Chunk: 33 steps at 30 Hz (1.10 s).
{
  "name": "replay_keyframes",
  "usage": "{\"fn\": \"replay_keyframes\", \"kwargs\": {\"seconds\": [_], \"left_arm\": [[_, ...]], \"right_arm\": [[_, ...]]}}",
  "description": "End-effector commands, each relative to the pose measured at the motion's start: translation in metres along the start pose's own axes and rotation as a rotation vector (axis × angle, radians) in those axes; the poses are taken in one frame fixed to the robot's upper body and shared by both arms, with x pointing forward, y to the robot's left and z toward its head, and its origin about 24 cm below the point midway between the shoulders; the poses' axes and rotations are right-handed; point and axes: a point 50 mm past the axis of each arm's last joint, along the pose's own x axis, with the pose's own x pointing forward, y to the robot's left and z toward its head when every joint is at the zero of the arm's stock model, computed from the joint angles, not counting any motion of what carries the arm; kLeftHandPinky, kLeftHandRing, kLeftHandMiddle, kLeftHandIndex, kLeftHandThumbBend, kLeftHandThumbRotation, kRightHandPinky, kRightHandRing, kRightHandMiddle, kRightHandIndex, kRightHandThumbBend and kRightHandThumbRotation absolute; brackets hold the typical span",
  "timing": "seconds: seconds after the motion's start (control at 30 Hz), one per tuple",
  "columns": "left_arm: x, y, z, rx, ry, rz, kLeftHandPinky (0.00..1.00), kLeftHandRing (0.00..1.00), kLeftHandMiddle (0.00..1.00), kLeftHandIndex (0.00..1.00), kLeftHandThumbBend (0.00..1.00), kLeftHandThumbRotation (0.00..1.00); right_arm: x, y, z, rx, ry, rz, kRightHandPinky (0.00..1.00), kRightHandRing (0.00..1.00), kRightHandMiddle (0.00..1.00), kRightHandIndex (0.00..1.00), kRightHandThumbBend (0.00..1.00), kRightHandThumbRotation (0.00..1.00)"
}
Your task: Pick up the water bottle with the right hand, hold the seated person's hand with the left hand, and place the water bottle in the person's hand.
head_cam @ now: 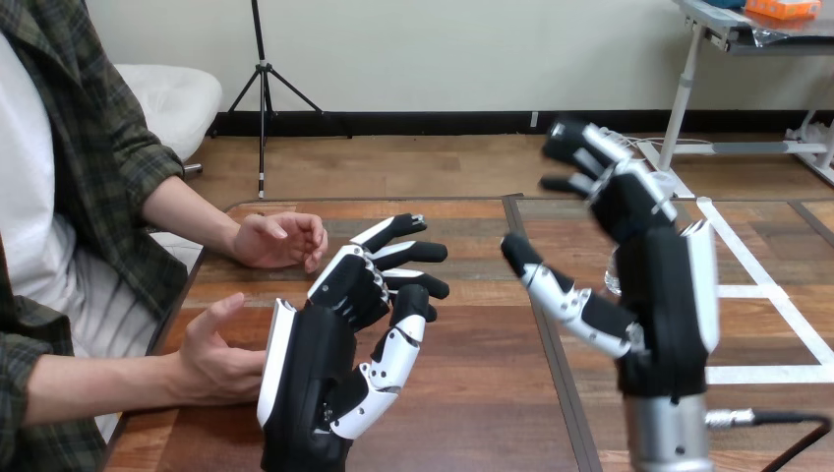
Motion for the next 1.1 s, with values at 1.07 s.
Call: {"fn": "replay_keyframes", "kwargs": {"seconds": [1.07], "left_arm": [[0.017,-0.001,0.01,-0.008,-0.092,-0.006,0.46,0.57,0.68,0.75,0.23,0.38]], "right_arm": [[0.05,-0.031,-0.01,-0.223,-0.071,-0.237,0.89,0.92,0.89,0.82,0.68,0.24]]}}
